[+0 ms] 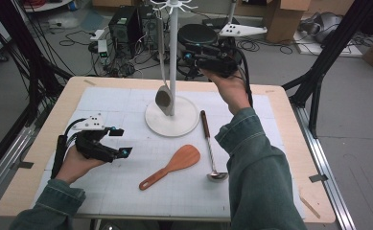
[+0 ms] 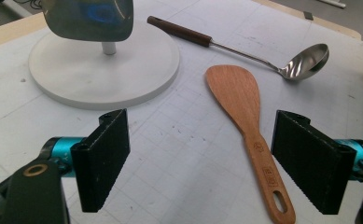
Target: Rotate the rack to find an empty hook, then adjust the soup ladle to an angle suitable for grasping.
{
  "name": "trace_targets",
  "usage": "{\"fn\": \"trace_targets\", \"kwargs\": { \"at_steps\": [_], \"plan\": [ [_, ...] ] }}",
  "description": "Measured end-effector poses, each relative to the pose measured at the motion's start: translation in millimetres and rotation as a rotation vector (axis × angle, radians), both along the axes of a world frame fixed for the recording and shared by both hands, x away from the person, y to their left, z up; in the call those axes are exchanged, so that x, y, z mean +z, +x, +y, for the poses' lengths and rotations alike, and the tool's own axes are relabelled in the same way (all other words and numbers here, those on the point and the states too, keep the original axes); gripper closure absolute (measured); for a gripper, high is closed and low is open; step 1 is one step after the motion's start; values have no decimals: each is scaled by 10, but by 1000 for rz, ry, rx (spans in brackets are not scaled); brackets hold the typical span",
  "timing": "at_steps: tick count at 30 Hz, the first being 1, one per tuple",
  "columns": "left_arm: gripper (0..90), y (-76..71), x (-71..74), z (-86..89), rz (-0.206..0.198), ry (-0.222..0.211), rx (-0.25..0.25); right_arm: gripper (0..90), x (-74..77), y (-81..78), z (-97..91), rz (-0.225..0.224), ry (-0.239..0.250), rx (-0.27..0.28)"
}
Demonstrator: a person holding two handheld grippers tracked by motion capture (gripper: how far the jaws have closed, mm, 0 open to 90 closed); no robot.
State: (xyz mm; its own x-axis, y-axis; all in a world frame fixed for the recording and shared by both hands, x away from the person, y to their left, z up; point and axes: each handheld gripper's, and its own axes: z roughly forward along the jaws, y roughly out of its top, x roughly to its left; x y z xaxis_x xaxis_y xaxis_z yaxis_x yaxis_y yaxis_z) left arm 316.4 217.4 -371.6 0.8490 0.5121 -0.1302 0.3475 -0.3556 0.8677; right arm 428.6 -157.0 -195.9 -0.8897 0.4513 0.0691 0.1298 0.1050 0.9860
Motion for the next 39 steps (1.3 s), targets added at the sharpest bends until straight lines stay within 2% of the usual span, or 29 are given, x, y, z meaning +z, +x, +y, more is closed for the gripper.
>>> {"fn": "trace_targets", "kwargs": {
  "at_steps": [17, 27, 32, 39],
  "plan": [
    [202, -1, -14, -26, 1, 3, 1, 575, -310, -43, -117, 51, -35, -11],
    [199, -21, -9, -38, -9, 11, 4, 551, -633, -104, -181, 96, -47, -18],
    [196, -14, -19, -45, -5, 15, 4, 543, -792, -127, -209, 125, -72, -23],
    [194, -21, -19, -49, -9, 22, 3, 546, -959, -179, -269, 150, -85, -25]
  ]
}}
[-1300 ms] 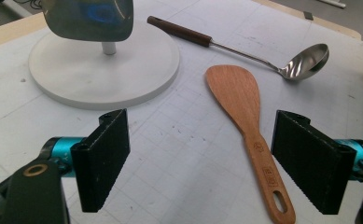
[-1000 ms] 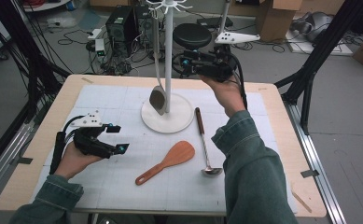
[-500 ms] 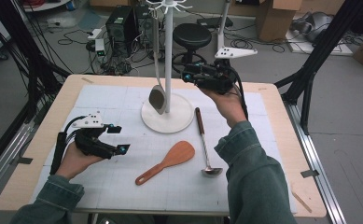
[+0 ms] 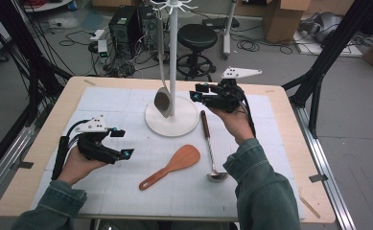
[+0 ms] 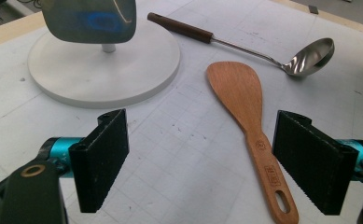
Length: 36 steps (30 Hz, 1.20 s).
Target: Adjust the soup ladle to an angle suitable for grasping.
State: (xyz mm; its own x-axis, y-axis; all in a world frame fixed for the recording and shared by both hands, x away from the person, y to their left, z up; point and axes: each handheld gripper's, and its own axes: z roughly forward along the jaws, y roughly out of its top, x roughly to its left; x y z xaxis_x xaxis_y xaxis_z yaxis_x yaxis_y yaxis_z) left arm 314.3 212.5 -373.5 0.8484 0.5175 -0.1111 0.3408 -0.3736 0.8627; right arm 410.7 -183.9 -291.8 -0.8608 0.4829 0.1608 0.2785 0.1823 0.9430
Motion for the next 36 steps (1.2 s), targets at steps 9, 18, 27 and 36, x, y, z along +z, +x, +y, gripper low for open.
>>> {"fn": "trace_targets", "kwargs": {
  "at_steps": [9, 18, 27, 36],
  "plan": [
    [194, -27, -21, 5, -2, -10, 8, 582, -200, -93, -79, 25, -11, -4],
    [194, -51, -86, 23, 9, -14, 16, 715, -434, -172, -148, 59, -53, 4],
    [194, -56, -101, 13, 7, -8, 13, 861, -584, -225, -224, 78, -75, 23],
    [194, -57, -108, 4, 9, -4, 14, 897, -761, -289, -315, 109, -99, 23]
  ]
}}
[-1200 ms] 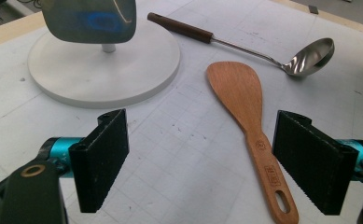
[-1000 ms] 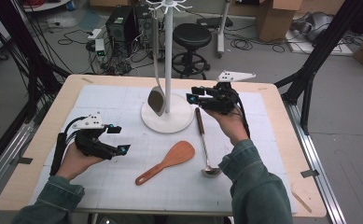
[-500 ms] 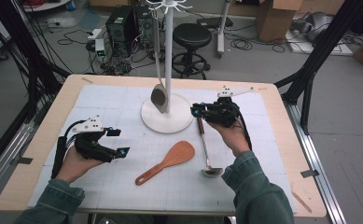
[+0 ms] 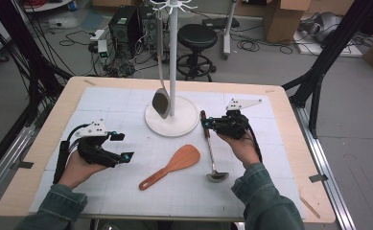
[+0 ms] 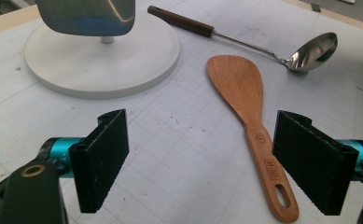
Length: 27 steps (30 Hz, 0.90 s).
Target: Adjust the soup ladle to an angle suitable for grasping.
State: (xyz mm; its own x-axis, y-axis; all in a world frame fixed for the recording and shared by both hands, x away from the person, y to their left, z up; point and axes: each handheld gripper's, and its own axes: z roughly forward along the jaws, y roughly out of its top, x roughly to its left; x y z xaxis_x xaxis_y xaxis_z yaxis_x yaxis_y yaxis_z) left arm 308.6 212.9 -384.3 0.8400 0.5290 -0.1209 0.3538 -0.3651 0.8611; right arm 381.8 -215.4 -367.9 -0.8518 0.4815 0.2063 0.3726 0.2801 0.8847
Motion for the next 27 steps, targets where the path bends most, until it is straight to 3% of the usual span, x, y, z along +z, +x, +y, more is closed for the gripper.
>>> {"fn": "trace_targets", "kwargs": {
  "at_steps": [27],
  "plan": [
    [192, 3, -20, -18, 4, 7, -4, 897, -423, -117, -136, 79, -42, -8]
  ]
}}
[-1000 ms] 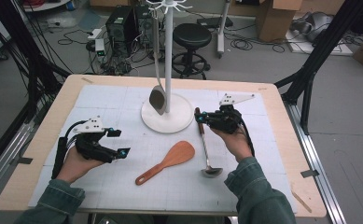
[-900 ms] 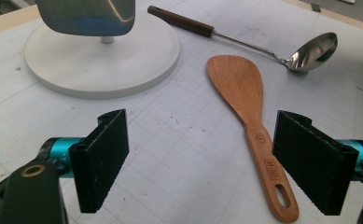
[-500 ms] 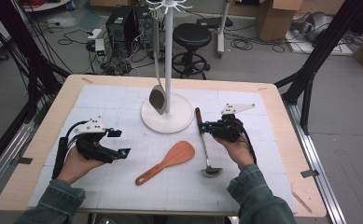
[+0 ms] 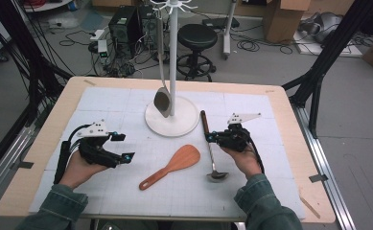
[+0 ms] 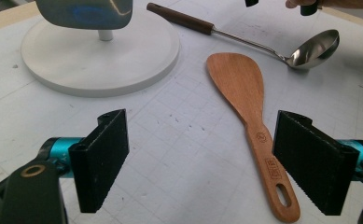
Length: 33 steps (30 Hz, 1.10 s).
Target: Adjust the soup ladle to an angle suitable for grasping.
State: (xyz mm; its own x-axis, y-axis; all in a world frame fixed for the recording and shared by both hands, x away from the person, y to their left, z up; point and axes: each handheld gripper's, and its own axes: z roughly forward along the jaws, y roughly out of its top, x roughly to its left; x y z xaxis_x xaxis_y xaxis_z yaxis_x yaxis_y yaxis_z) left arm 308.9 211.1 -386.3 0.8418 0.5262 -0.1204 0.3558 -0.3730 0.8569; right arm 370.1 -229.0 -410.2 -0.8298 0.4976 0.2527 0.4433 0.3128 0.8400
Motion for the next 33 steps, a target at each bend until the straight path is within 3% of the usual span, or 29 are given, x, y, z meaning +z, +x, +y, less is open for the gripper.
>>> {"fn": "trace_targets", "kwargs": {
  "at_steps": [33],
  "plan": [
    [192, -11, -55, -13, 9, -4, -1, 897, -285, -170, -93, 49, -39, 4]
  ]
}}
